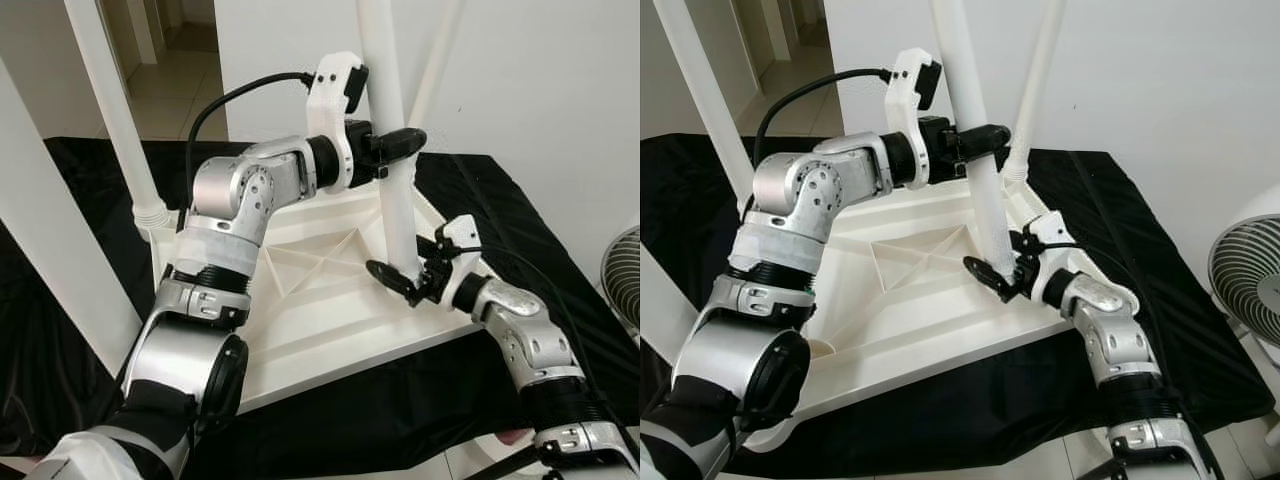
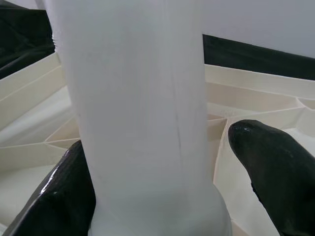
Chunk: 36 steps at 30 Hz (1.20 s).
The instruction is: Building children table
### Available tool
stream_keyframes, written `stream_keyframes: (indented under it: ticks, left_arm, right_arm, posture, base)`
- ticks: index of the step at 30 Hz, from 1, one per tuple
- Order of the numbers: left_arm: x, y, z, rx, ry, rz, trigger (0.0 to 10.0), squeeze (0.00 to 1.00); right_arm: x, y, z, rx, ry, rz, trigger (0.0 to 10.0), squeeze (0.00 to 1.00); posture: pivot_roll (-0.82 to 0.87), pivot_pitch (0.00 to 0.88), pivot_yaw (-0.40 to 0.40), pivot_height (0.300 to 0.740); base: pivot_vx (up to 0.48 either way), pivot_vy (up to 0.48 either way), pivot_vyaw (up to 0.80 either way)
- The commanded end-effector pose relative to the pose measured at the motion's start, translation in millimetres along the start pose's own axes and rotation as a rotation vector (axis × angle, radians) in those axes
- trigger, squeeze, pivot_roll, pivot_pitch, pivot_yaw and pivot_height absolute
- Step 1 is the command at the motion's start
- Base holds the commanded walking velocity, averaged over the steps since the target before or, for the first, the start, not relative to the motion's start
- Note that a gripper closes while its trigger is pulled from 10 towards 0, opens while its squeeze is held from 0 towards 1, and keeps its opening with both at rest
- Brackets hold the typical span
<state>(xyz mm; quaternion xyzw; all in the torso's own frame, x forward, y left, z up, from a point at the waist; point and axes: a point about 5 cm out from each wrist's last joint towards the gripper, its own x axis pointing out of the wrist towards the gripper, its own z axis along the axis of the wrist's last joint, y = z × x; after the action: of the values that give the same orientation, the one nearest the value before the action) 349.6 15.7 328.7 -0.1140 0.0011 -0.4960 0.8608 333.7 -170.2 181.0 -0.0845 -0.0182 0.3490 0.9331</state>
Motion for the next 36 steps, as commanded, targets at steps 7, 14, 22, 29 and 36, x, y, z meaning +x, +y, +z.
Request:
stream_keyframes:
  ticks: [7,14,22,29,36]
  left_arm:
    - [5.0,-6.5,10,0.036,-0.057,0.04,10.0,0.0]
    - [10.3,-13.5,13,0.145,-0.128,0.152,10.0,0.0]
    - [15.2,-24.7,10,0.211,-0.169,0.211,10.0,0.0]
    - [16.5,-29.1,6,0.239,-0.191,0.238,10.0,0.0]
    - [17.7,-31.4,2,0.258,-0.214,0.256,10.0,0.0]
  right_arm:
    - [13.1,-1.2,9,-0.01,-0.043,-0.131,10.0,0.0]
    - [36.7,15.4,18,-0.001,-0.073,-0.198,10.0,0.0]
    - [47.4,18.6,20,-0.018,-0.067,-0.317,10.0,0.0]
    - [53.5,13.9,23,0.011,-0.084,-0.478,10.0,0.0]
    - [61.4,18.8,25,0.019,-0.087,-0.567,10.0,0.0]
  posture:
    - [0.03,0.012,-0.015,0.74]
    - [0.03,0.002,-0.023,0.74]
    - [0.02,0.0,-0.036,0.74]
    - [0.01,0.0,-0.044,0.74]
    - [0.0,0.0,-0.042,0.74]
  base:
    - [0.0,0.0,0.0]
    - [0.0,0.0,0.0]
    - [0.0,0.0,0.0]
    - [0.0,0.0,0.0]
    - [0.0,0.0,0.0]
